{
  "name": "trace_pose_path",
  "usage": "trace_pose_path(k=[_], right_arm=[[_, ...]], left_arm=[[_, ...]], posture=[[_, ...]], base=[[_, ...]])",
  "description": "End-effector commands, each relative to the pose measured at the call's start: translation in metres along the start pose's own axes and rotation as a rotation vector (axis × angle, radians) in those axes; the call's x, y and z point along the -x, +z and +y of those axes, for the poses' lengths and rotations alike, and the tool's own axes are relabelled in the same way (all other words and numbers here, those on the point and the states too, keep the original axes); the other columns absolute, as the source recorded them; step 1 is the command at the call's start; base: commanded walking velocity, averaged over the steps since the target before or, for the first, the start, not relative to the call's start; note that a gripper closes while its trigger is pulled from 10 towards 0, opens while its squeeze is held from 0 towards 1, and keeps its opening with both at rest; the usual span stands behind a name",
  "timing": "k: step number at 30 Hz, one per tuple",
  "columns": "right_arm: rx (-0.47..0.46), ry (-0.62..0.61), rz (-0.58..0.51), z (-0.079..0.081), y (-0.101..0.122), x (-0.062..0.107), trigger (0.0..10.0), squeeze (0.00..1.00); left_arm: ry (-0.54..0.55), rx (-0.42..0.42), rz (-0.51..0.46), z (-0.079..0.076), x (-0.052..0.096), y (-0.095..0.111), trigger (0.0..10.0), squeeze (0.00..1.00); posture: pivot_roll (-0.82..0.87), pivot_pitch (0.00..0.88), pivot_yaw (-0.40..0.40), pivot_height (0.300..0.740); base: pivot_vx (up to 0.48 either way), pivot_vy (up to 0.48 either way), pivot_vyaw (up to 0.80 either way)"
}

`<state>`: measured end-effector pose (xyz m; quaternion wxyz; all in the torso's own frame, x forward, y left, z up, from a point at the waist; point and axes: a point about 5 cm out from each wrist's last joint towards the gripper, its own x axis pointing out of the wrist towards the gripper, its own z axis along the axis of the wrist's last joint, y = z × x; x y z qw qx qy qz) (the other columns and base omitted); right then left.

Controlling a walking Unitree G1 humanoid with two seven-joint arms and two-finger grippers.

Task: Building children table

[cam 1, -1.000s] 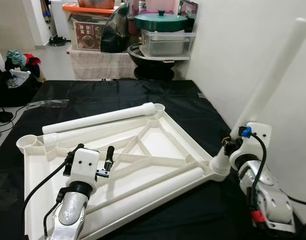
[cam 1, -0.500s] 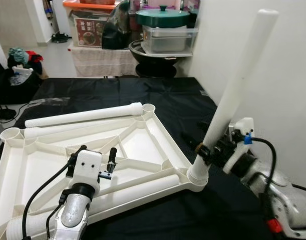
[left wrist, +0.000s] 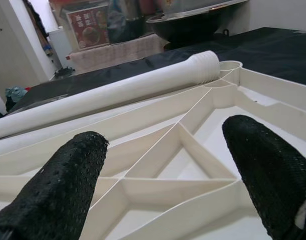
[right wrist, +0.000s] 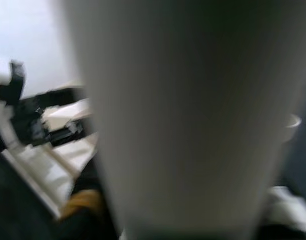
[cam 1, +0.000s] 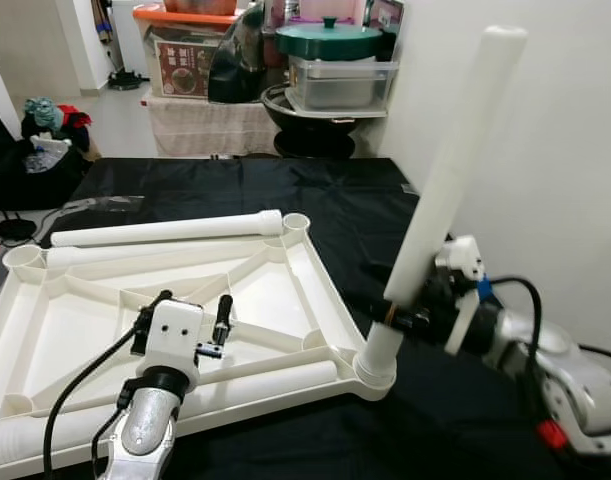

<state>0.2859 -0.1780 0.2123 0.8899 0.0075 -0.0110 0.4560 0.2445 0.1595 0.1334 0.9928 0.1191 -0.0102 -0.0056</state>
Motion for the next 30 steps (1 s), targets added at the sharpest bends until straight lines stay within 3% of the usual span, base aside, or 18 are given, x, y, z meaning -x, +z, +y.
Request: trace_pose_path(k=[1, 4, 18, 20, 25, 29, 30], right_arm=[[0.022, -0.044, -0.013, -0.008, 0.005, 0.002, 0.0, 0.0], [0.026, -0.126, -0.01, -0.014, 0.003, 0.005, 0.0, 0.0], [0.011, -0.264, 0.008, -0.014, -0.009, 0.008, 0.0, 0.0], [0.009, -0.445, 0.05, -0.021, -0.017, 0.009, 0.0, 0.0], [0.007, -0.52, 0.066, -0.024, -0.02, 0.01, 0.0, 0.0], [-0.051, -0.793, 0.095, -0.021, -0.039, 0.012, 0.0, 0.0], [-0.051, -0.793, 0.095, -0.021, -0.039, 0.012, 0.0, 0.0]], left_arm=[[-0.004, -0.01, 0.008, -0.001, 0.001, 0.0, 10.0, 0.0], [-0.009, -0.011, 0.01, -0.001, 0.0, -0.001, 10.0, 0.0], [-0.021, -0.007, 0.014, -0.001, 0.0, -0.002, 10.0, 0.0], [-0.017, -0.008, 0.015, -0.001, 0.001, -0.002, 10.0, 0.0], [-0.015, -0.008, 0.015, 0.0, 0.0, -0.002, 10.0, 0.0], [-0.014, -0.012, 0.018, 0.0, 0.002, -0.004, 10.0, 0.0], [-0.014, -0.012, 0.018, 0.0, 0.002, -0.004, 10.0, 0.0]], posture=[[0.11, 0.0, -0.099, 0.74], [0.1, 0.0, -0.094, 0.74], [0.09, 0.0, -0.088, 0.74], [0.09, 0.0, -0.092, 0.74], [0.09, 0.0, -0.092, 0.74], [0.1, 0.0, -0.086, 0.74], [0.1, 0.0, -0.086, 0.74]], base=[[0.0, 0.0, 0.0], [0.0, 0.0, 0.0], [0.0, 0.0, 0.0], [0.0, 0.0, 0.0], [0.0, 0.0, 0.0], [0.0, 0.0, 0.0], [0.0, 0.0, 0.0]])
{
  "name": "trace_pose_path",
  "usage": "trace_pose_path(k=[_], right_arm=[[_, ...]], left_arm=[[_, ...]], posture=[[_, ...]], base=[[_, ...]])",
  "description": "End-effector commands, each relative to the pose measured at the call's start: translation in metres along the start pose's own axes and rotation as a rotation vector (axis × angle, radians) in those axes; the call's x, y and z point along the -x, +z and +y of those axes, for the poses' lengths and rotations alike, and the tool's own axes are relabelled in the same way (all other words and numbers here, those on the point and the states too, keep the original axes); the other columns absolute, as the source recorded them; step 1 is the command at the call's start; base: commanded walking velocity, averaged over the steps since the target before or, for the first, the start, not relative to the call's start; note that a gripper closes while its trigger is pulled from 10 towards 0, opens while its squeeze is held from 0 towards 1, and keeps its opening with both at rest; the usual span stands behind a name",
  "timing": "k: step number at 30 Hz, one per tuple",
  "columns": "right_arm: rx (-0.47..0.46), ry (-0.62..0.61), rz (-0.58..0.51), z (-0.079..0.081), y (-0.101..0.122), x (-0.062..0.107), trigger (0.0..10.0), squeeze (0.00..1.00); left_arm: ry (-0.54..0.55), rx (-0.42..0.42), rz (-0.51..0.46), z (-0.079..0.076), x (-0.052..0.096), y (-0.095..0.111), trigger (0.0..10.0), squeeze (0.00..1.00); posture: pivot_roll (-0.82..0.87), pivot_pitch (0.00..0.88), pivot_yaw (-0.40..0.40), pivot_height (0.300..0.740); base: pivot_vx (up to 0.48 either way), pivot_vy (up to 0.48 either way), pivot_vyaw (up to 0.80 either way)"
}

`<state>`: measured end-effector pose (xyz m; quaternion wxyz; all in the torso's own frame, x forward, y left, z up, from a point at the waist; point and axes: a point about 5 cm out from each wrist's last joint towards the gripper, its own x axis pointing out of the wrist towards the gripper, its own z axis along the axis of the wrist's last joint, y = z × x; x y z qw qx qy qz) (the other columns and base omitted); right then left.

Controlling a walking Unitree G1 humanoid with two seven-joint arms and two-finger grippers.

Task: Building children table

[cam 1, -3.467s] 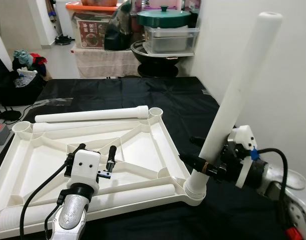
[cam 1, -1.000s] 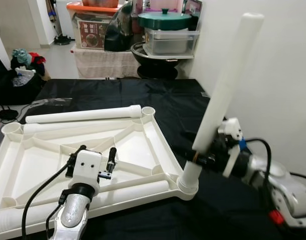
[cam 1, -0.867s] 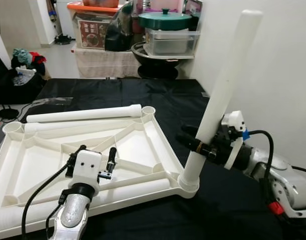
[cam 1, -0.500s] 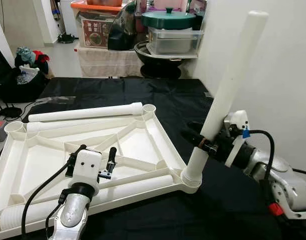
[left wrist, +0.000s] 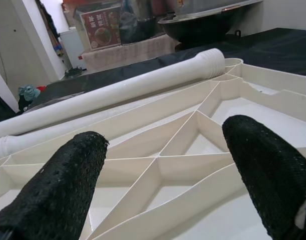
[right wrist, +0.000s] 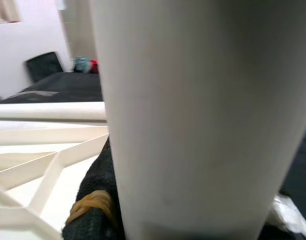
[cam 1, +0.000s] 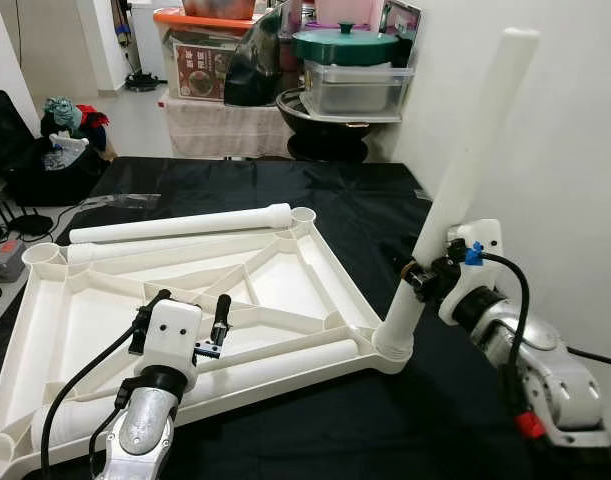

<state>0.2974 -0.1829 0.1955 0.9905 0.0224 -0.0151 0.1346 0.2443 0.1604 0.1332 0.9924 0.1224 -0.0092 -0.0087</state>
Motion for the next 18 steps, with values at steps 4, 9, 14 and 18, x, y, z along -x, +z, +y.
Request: trace_pose_path(k=[4, 9, 14, 18], right_arm=[[-0.009, -0.251, 0.129, -0.009, -0.032, 0.011, 0.0, 0.0], [-0.034, -0.439, 0.149, -0.005, -0.043, 0.017, 0.0, 0.0], [-0.069, -0.633, 0.174, -0.013, -0.045, 0.024, 0.0, 0.0], [-0.077, -0.681, 0.18, -0.015, -0.045, 0.025, 0.0, 0.0]], left_arm=[[-0.007, -0.006, 0.018, -0.001, 0.001, -0.004, 10.0, 0.0], [-0.007, -0.009, 0.016, -0.001, 0.0, -0.003, 10.0, 0.0], [-0.002, -0.01, 0.015, -0.001, 0.001, -0.003, 10.0, 0.0], [0.001, -0.01, 0.016, 0.0, 0.001, -0.003, 10.0, 0.0]], posture=[[0.09, 0.0, -0.085, 0.74], [0.08, 0.0, -0.082, 0.74], [0.09, 0.0, -0.095, 0.74], [0.09, 0.0, -0.096, 0.74]], base=[[0.0, 0.0, 0.0], [0.0, 0.0, 0.0], [0.0, 0.0, 0.0], [0.0, 0.0, 0.0]])
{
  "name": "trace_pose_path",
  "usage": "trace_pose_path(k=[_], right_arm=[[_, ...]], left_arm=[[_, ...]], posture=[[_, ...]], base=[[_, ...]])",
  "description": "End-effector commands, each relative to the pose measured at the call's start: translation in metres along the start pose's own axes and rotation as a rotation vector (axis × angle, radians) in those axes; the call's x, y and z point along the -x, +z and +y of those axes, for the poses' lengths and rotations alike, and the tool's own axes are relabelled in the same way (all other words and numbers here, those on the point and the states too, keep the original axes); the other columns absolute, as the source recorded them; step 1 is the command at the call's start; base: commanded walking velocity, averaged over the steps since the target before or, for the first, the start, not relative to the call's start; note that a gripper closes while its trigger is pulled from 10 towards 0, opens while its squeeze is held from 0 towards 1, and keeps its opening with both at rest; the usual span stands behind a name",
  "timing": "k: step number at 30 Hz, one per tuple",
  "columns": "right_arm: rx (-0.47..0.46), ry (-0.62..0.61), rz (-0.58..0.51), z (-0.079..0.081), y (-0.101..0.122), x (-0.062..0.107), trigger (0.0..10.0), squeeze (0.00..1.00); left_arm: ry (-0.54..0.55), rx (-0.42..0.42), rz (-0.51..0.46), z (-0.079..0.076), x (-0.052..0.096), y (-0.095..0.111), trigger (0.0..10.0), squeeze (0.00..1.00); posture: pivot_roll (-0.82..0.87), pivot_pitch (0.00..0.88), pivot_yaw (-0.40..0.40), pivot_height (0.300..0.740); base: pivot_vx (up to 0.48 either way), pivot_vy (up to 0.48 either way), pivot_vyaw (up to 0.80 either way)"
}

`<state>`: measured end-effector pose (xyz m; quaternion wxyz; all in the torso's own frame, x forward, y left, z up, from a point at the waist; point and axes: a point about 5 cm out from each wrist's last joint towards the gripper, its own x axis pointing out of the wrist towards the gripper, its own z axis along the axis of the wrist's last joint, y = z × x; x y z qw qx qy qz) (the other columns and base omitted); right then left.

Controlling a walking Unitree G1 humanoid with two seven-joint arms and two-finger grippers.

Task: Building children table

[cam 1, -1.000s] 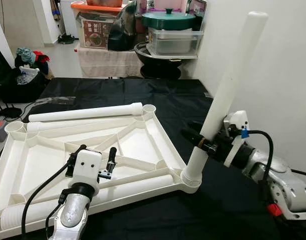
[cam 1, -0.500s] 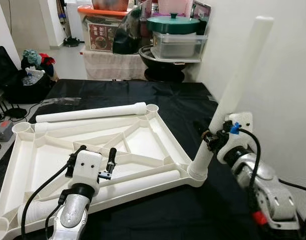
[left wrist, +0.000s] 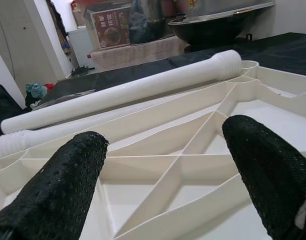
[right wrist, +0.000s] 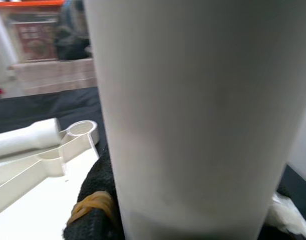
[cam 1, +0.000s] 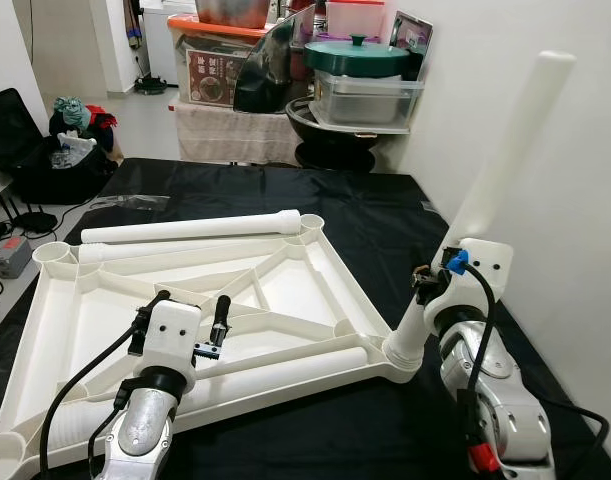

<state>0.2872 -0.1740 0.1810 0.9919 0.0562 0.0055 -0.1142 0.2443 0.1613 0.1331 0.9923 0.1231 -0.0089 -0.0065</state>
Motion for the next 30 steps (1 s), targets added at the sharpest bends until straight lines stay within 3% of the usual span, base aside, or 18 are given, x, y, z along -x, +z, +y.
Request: trace_pose_path(k=[1, 7, 8, 9, 10, 13, 14, 15, 16, 19, 20, 22, 24, 26, 29, 30], right_arm=[[0.025, -0.187, 0.148, -0.033, -0.028, 0.002, 0.0, 0.0], [0.013, -0.221, 0.153, -0.034, -0.028, 0.002, 0.0, 0.0], [-0.016, -0.214, 0.166, -0.03, -0.027, 0.002, 2.4, 0.0], [-0.016, -0.214, 0.166, -0.03, -0.027, 0.002, 2.4, 0.0], [-0.025, -0.159, 0.184, -0.025, -0.028, 0.001, 10.0, 0.0], [-0.019, -0.103, 0.182, -0.022, -0.026, 0.001, 10.0, 0.0], [0.018, -0.069, 0.169, -0.023, -0.022, 0.0, 10.0, 0.36], [0.018, -0.069, 0.169, -0.023, -0.022, 0.0, 10.0, 0.36], [0.002, -0.07, 0.163, -0.026, -0.02, -0.001, 10.0, 1.0], [0.008, -0.065, 0.156, -0.027, -0.017, -0.003, 10.0, 1.0], [-0.01, -0.006, 0.141, -0.026, -0.011, -0.006, 10.0, 0.0], [-0.01, -0.006, 0.141, -0.026, -0.011, -0.006, 10.0, 0.0], [0.017, 0.334, 0.062, -0.016, 0.01, -0.01, 10.0, 0.0], [0.017, 0.334, 0.062, -0.016, 0.01, -0.01, 10.0, 0.0], [0.123, 0.755, 0.01, -0.016, 0.025, 0.002, 10.0, 0.0], [0.123, 0.755, 0.01, -0.016, 0.025, 0.002, 10.0, 0.0]], left_arm=[[-0.003, -0.009, 0.015, -0.001, 0.001, -0.003, 10.0, 0.0], [-0.001, -0.008, 0.014, -0.001, 0.001, -0.003, 10.0, 0.0], [0.0, -0.007, 0.014, -0.001, 0.001, -0.002, 10.0, 0.0], [0.0, -0.007, 0.014, -0.001, 0.001, -0.002, 10.0, 0.0], [-0.004, -0.008, 0.014, -0.003, 0.001, -0.002, 10.0, 0.0], [-0.005, -0.007, 0.016, -0.004, 0.002, -0.002, 10.0, 0.0], [-0.003, -0.004, 0.016, -0.003, 0.002, -0.002, 10.0, 0.0], [-0.003, -0.004, 0.016, -0.003, 0.002, -0.002, 10.0, 0.0], [-0.003, -0.003, 0.015, -0.003, 0.001, -0.002, 10.0, 0.0], [-0.003, -0.003, 0.014, -0.004, 0.001, -0.001, 10.0, 0.0], [-0.003, -0.003, 0.013, -0.004, 0.001, -0.001, 10.0, 0.0], [-0.003, -0.003, 0.013, -0.004, 0.001, -0.001, 10.0, 0.0], [-0.009, -0.003, 0.01, -0.005, 0.0, -0.001, 10.0, 0.0], [-0.009, -0.003, 0.01, -0.005, 0.0, -0.001, 10.0, 0.0], [-0.021, -0.004, 0.009, -0.007, -0.001, -0.001, 10.0, 0.0], [-0.021, -0.004, 0.009, -0.007, -0.001, -0.001, 10.0, 0.0]], posture=[[0.09, 0.0, -0.096, 0.74], [0.09, 0.0, -0.096, 0.74], [0.08, 0.0, -0.093, 0.74], [0.08, 0.0, -0.093, 0.74], [0.08, 0.0, -0.09, 0.74], [0.09, 0.0, -0.092, 0.74], [0.08, 0.0, -0.091, 0.74], [0.08, 0.0, -0.091, 0.74], [0.08, 0.0, -0.088, 0.74], [0.08, 0.0, -0.088, 0.74], [0.08, 0.0, -0.084, 0.74], [0.08, 0.0, -0.084, 0.74], [0.07, 0.0, -0.079, 0.74], [0.07, 0.0, -0.079, 0.74], [0.08, 0.0, -0.084, 0.74], [0.08, 0.0, -0.084, 0.74]], base=[[0.0, 0.0, 0.0], [0.0, 0.0, 0.0], [0.0, 0.0, 0.0], [0.0, 0.0, 0.0], [0.0, 0.0, 0.0], [0.0, 0.0, 0.0], [0.0, 0.0, 0.0], [0.0, 0.0, 0.0], [0.0, 0.0, 0.0], [0.0, 0.0, 0.0], [0.0, 0.0, 0.0], [0.0, 0.0, 0.0], [0.0, 0.0, 0.0], [0.0, 0.0, 0.0], [0.0, 0.0, 0.0], [0.0, 0.0, 0.0]])
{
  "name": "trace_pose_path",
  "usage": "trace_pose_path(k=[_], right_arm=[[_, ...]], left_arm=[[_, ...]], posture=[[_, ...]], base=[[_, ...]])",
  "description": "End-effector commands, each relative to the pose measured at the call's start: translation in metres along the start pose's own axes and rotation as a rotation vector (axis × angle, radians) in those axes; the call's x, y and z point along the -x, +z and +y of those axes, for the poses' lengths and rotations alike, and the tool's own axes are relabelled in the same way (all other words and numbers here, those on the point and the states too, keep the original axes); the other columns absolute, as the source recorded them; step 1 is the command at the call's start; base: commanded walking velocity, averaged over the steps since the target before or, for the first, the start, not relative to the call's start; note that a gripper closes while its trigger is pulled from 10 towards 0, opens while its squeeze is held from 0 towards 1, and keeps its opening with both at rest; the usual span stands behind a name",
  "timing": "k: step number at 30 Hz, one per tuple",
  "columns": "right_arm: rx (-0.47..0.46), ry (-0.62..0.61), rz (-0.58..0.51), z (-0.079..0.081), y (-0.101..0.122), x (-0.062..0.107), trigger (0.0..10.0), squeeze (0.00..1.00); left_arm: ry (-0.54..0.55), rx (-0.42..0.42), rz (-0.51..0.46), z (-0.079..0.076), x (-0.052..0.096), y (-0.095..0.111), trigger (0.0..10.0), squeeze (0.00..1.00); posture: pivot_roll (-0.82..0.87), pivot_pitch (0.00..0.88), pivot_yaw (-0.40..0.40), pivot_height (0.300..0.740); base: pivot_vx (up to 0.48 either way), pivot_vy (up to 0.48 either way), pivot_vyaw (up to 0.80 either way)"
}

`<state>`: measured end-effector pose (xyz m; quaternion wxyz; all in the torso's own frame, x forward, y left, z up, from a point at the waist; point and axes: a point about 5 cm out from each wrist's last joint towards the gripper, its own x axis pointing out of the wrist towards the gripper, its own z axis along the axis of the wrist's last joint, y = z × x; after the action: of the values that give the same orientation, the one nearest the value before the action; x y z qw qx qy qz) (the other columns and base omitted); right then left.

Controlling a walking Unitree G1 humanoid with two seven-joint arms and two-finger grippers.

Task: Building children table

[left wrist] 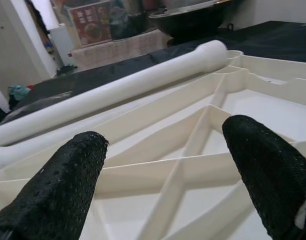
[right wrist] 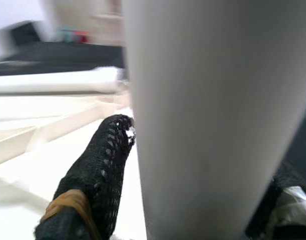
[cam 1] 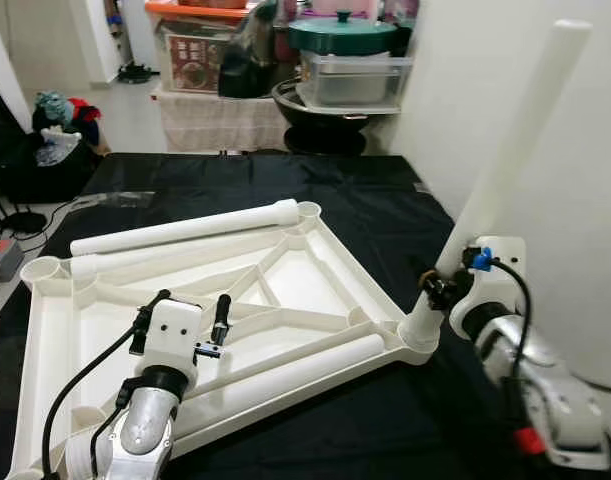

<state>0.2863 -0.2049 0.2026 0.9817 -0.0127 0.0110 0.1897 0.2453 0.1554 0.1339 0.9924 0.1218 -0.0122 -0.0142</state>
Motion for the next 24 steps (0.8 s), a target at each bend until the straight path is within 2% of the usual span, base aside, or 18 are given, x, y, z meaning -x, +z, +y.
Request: trace_pose_path(k=[1, 2, 4, 7, 9, 10, 12, 13, 17, 20, 21, 23, 24], right_arm=[[-0.008, 0.145, -0.033, 0.014, 0.002, -0.001, 10.0, 0.0], [0.017, 0.315, -0.021, 0.018, 0.005, 0.007, 10.0, 0.0], [0.017, 0.315, -0.021, 0.018, 0.005, 0.007, 10.0, 0.0], [0.009, 0.505, -0.008, 0.028, 0.007, 0.012, 10.0, 0.0], [0.009, 0.518, -0.005, 0.029, 0.006, 0.011, 10.0, 0.0], [-0.006, 0.529, -0.006, 0.031, 0.005, 0.009, 6.5, 0.0], [-0.006, 0.529, -0.006, 0.031, 0.005, 0.009, 6.5, 0.0], [-0.025, 0.535, -0.008, 0.032, 0.004, 0.008, 0.0, 0.0], [-0.06, 0.523, -0.036, 0.034, 0.004, 0.006, 0.0, 0.0], [-0.082, 0.458, -0.047, 0.031, 0.003, 0.003, 0.0, 0.0], [-0.083, 0.397, -0.045, 0.027, 0.001, 0.0, 0.0, 0.0], [-0.083, 0.397, -0.045, 0.027, 0.001, 0.0, 0.0, 0.0], [-0.09, 0.343, -0.04, 0.022, -0.001, -0.001, 0.0, 0.0]], left_arm=[[-0.007, -0.006, 0.017, -0.002, 0.0, -0.003, 10.0, 0.0], [-0.002, -0.007, 0.016, -0.001, 0.0, -0.003, 10.0, 0.0], [-0.002, -0.007, 0.016, -0.001, 0.0, -0.003, 10.0, 0.0], [0.0, -0.009, 0.017, 0.0, -0.001, -0.003, 10.0, 0.0], [-0.002, -0.01, 0.018, 0.0, -0.001, -0.003, 10.0, 0.0], [-0.004, -0.011, 0.019, 0.0, -0.001, -0.004, 10.0, 0.0], [-0.004, -0.011, 0.019, 0.0, -0.001, -0.004, 10.0, 0.0], [-0.005, -0.012, 0.02, 0.001, -0.001, -0.004, 10.0, 0.0], [-0.004, -0.014, 0.023, 0.001, -0.001, -0.005, 10.0, 0.0], [-0.002, -0.015, 0.024, 0.001, -0.001, -0.006, 10.0, 0.0], [-0.003, -0.014, 0.024, 0.001, -0.001, -0.006, 10.0, 0.0], [-0.003, -0.014, 0.024, 0.001, -0.001, -0.006, 10.0, 0.0], [-0.004, -0.014, 0.024, 0.001, -0.001, -0.006, 10.0, 0.0]], posture=[[0.08, 0.0, -0.084, 0.74], [0.09, 0.0, -0.096, 0.74], [0.09, 0.0, -0.096, 0.74], [0.09, 0.0, -0.095, 0.74], [0.1, 0.0, -0.095, 0.74], [0.1, 0.0, -0.095, 0.74], [0.1, 0.0, -0.095, 0.74], [0.1, 0.0, -0.096, 0.74], [0.11, 0.0, -0.097, 0.74], [0.1, 0.0, -0.094, 0.74], [0.09, 0.0, -0.09, 0.74], [0.09, 0.0, -0.09, 0.74], [0.09, 0.0, -0.089, 0.74]], base=[[0.0, 0.0, 0.0], [0.0, 0.0, 0.0], [0.0, 0.0, 0.0], [0.0, 0.0, 0.0], [0.0, 0.0, 0.0], [0.0, 0.0, 0.0], [0.0, 0.0, 0.0], [0.0, 0.0, 0.0], [0.0, 0.0, 0.0], [0.0, 0.0, 0.0], [0.0, 0.0, 0.0], [0.0, 0.0, 0.0], [0.0, 0.0, 0.0]])
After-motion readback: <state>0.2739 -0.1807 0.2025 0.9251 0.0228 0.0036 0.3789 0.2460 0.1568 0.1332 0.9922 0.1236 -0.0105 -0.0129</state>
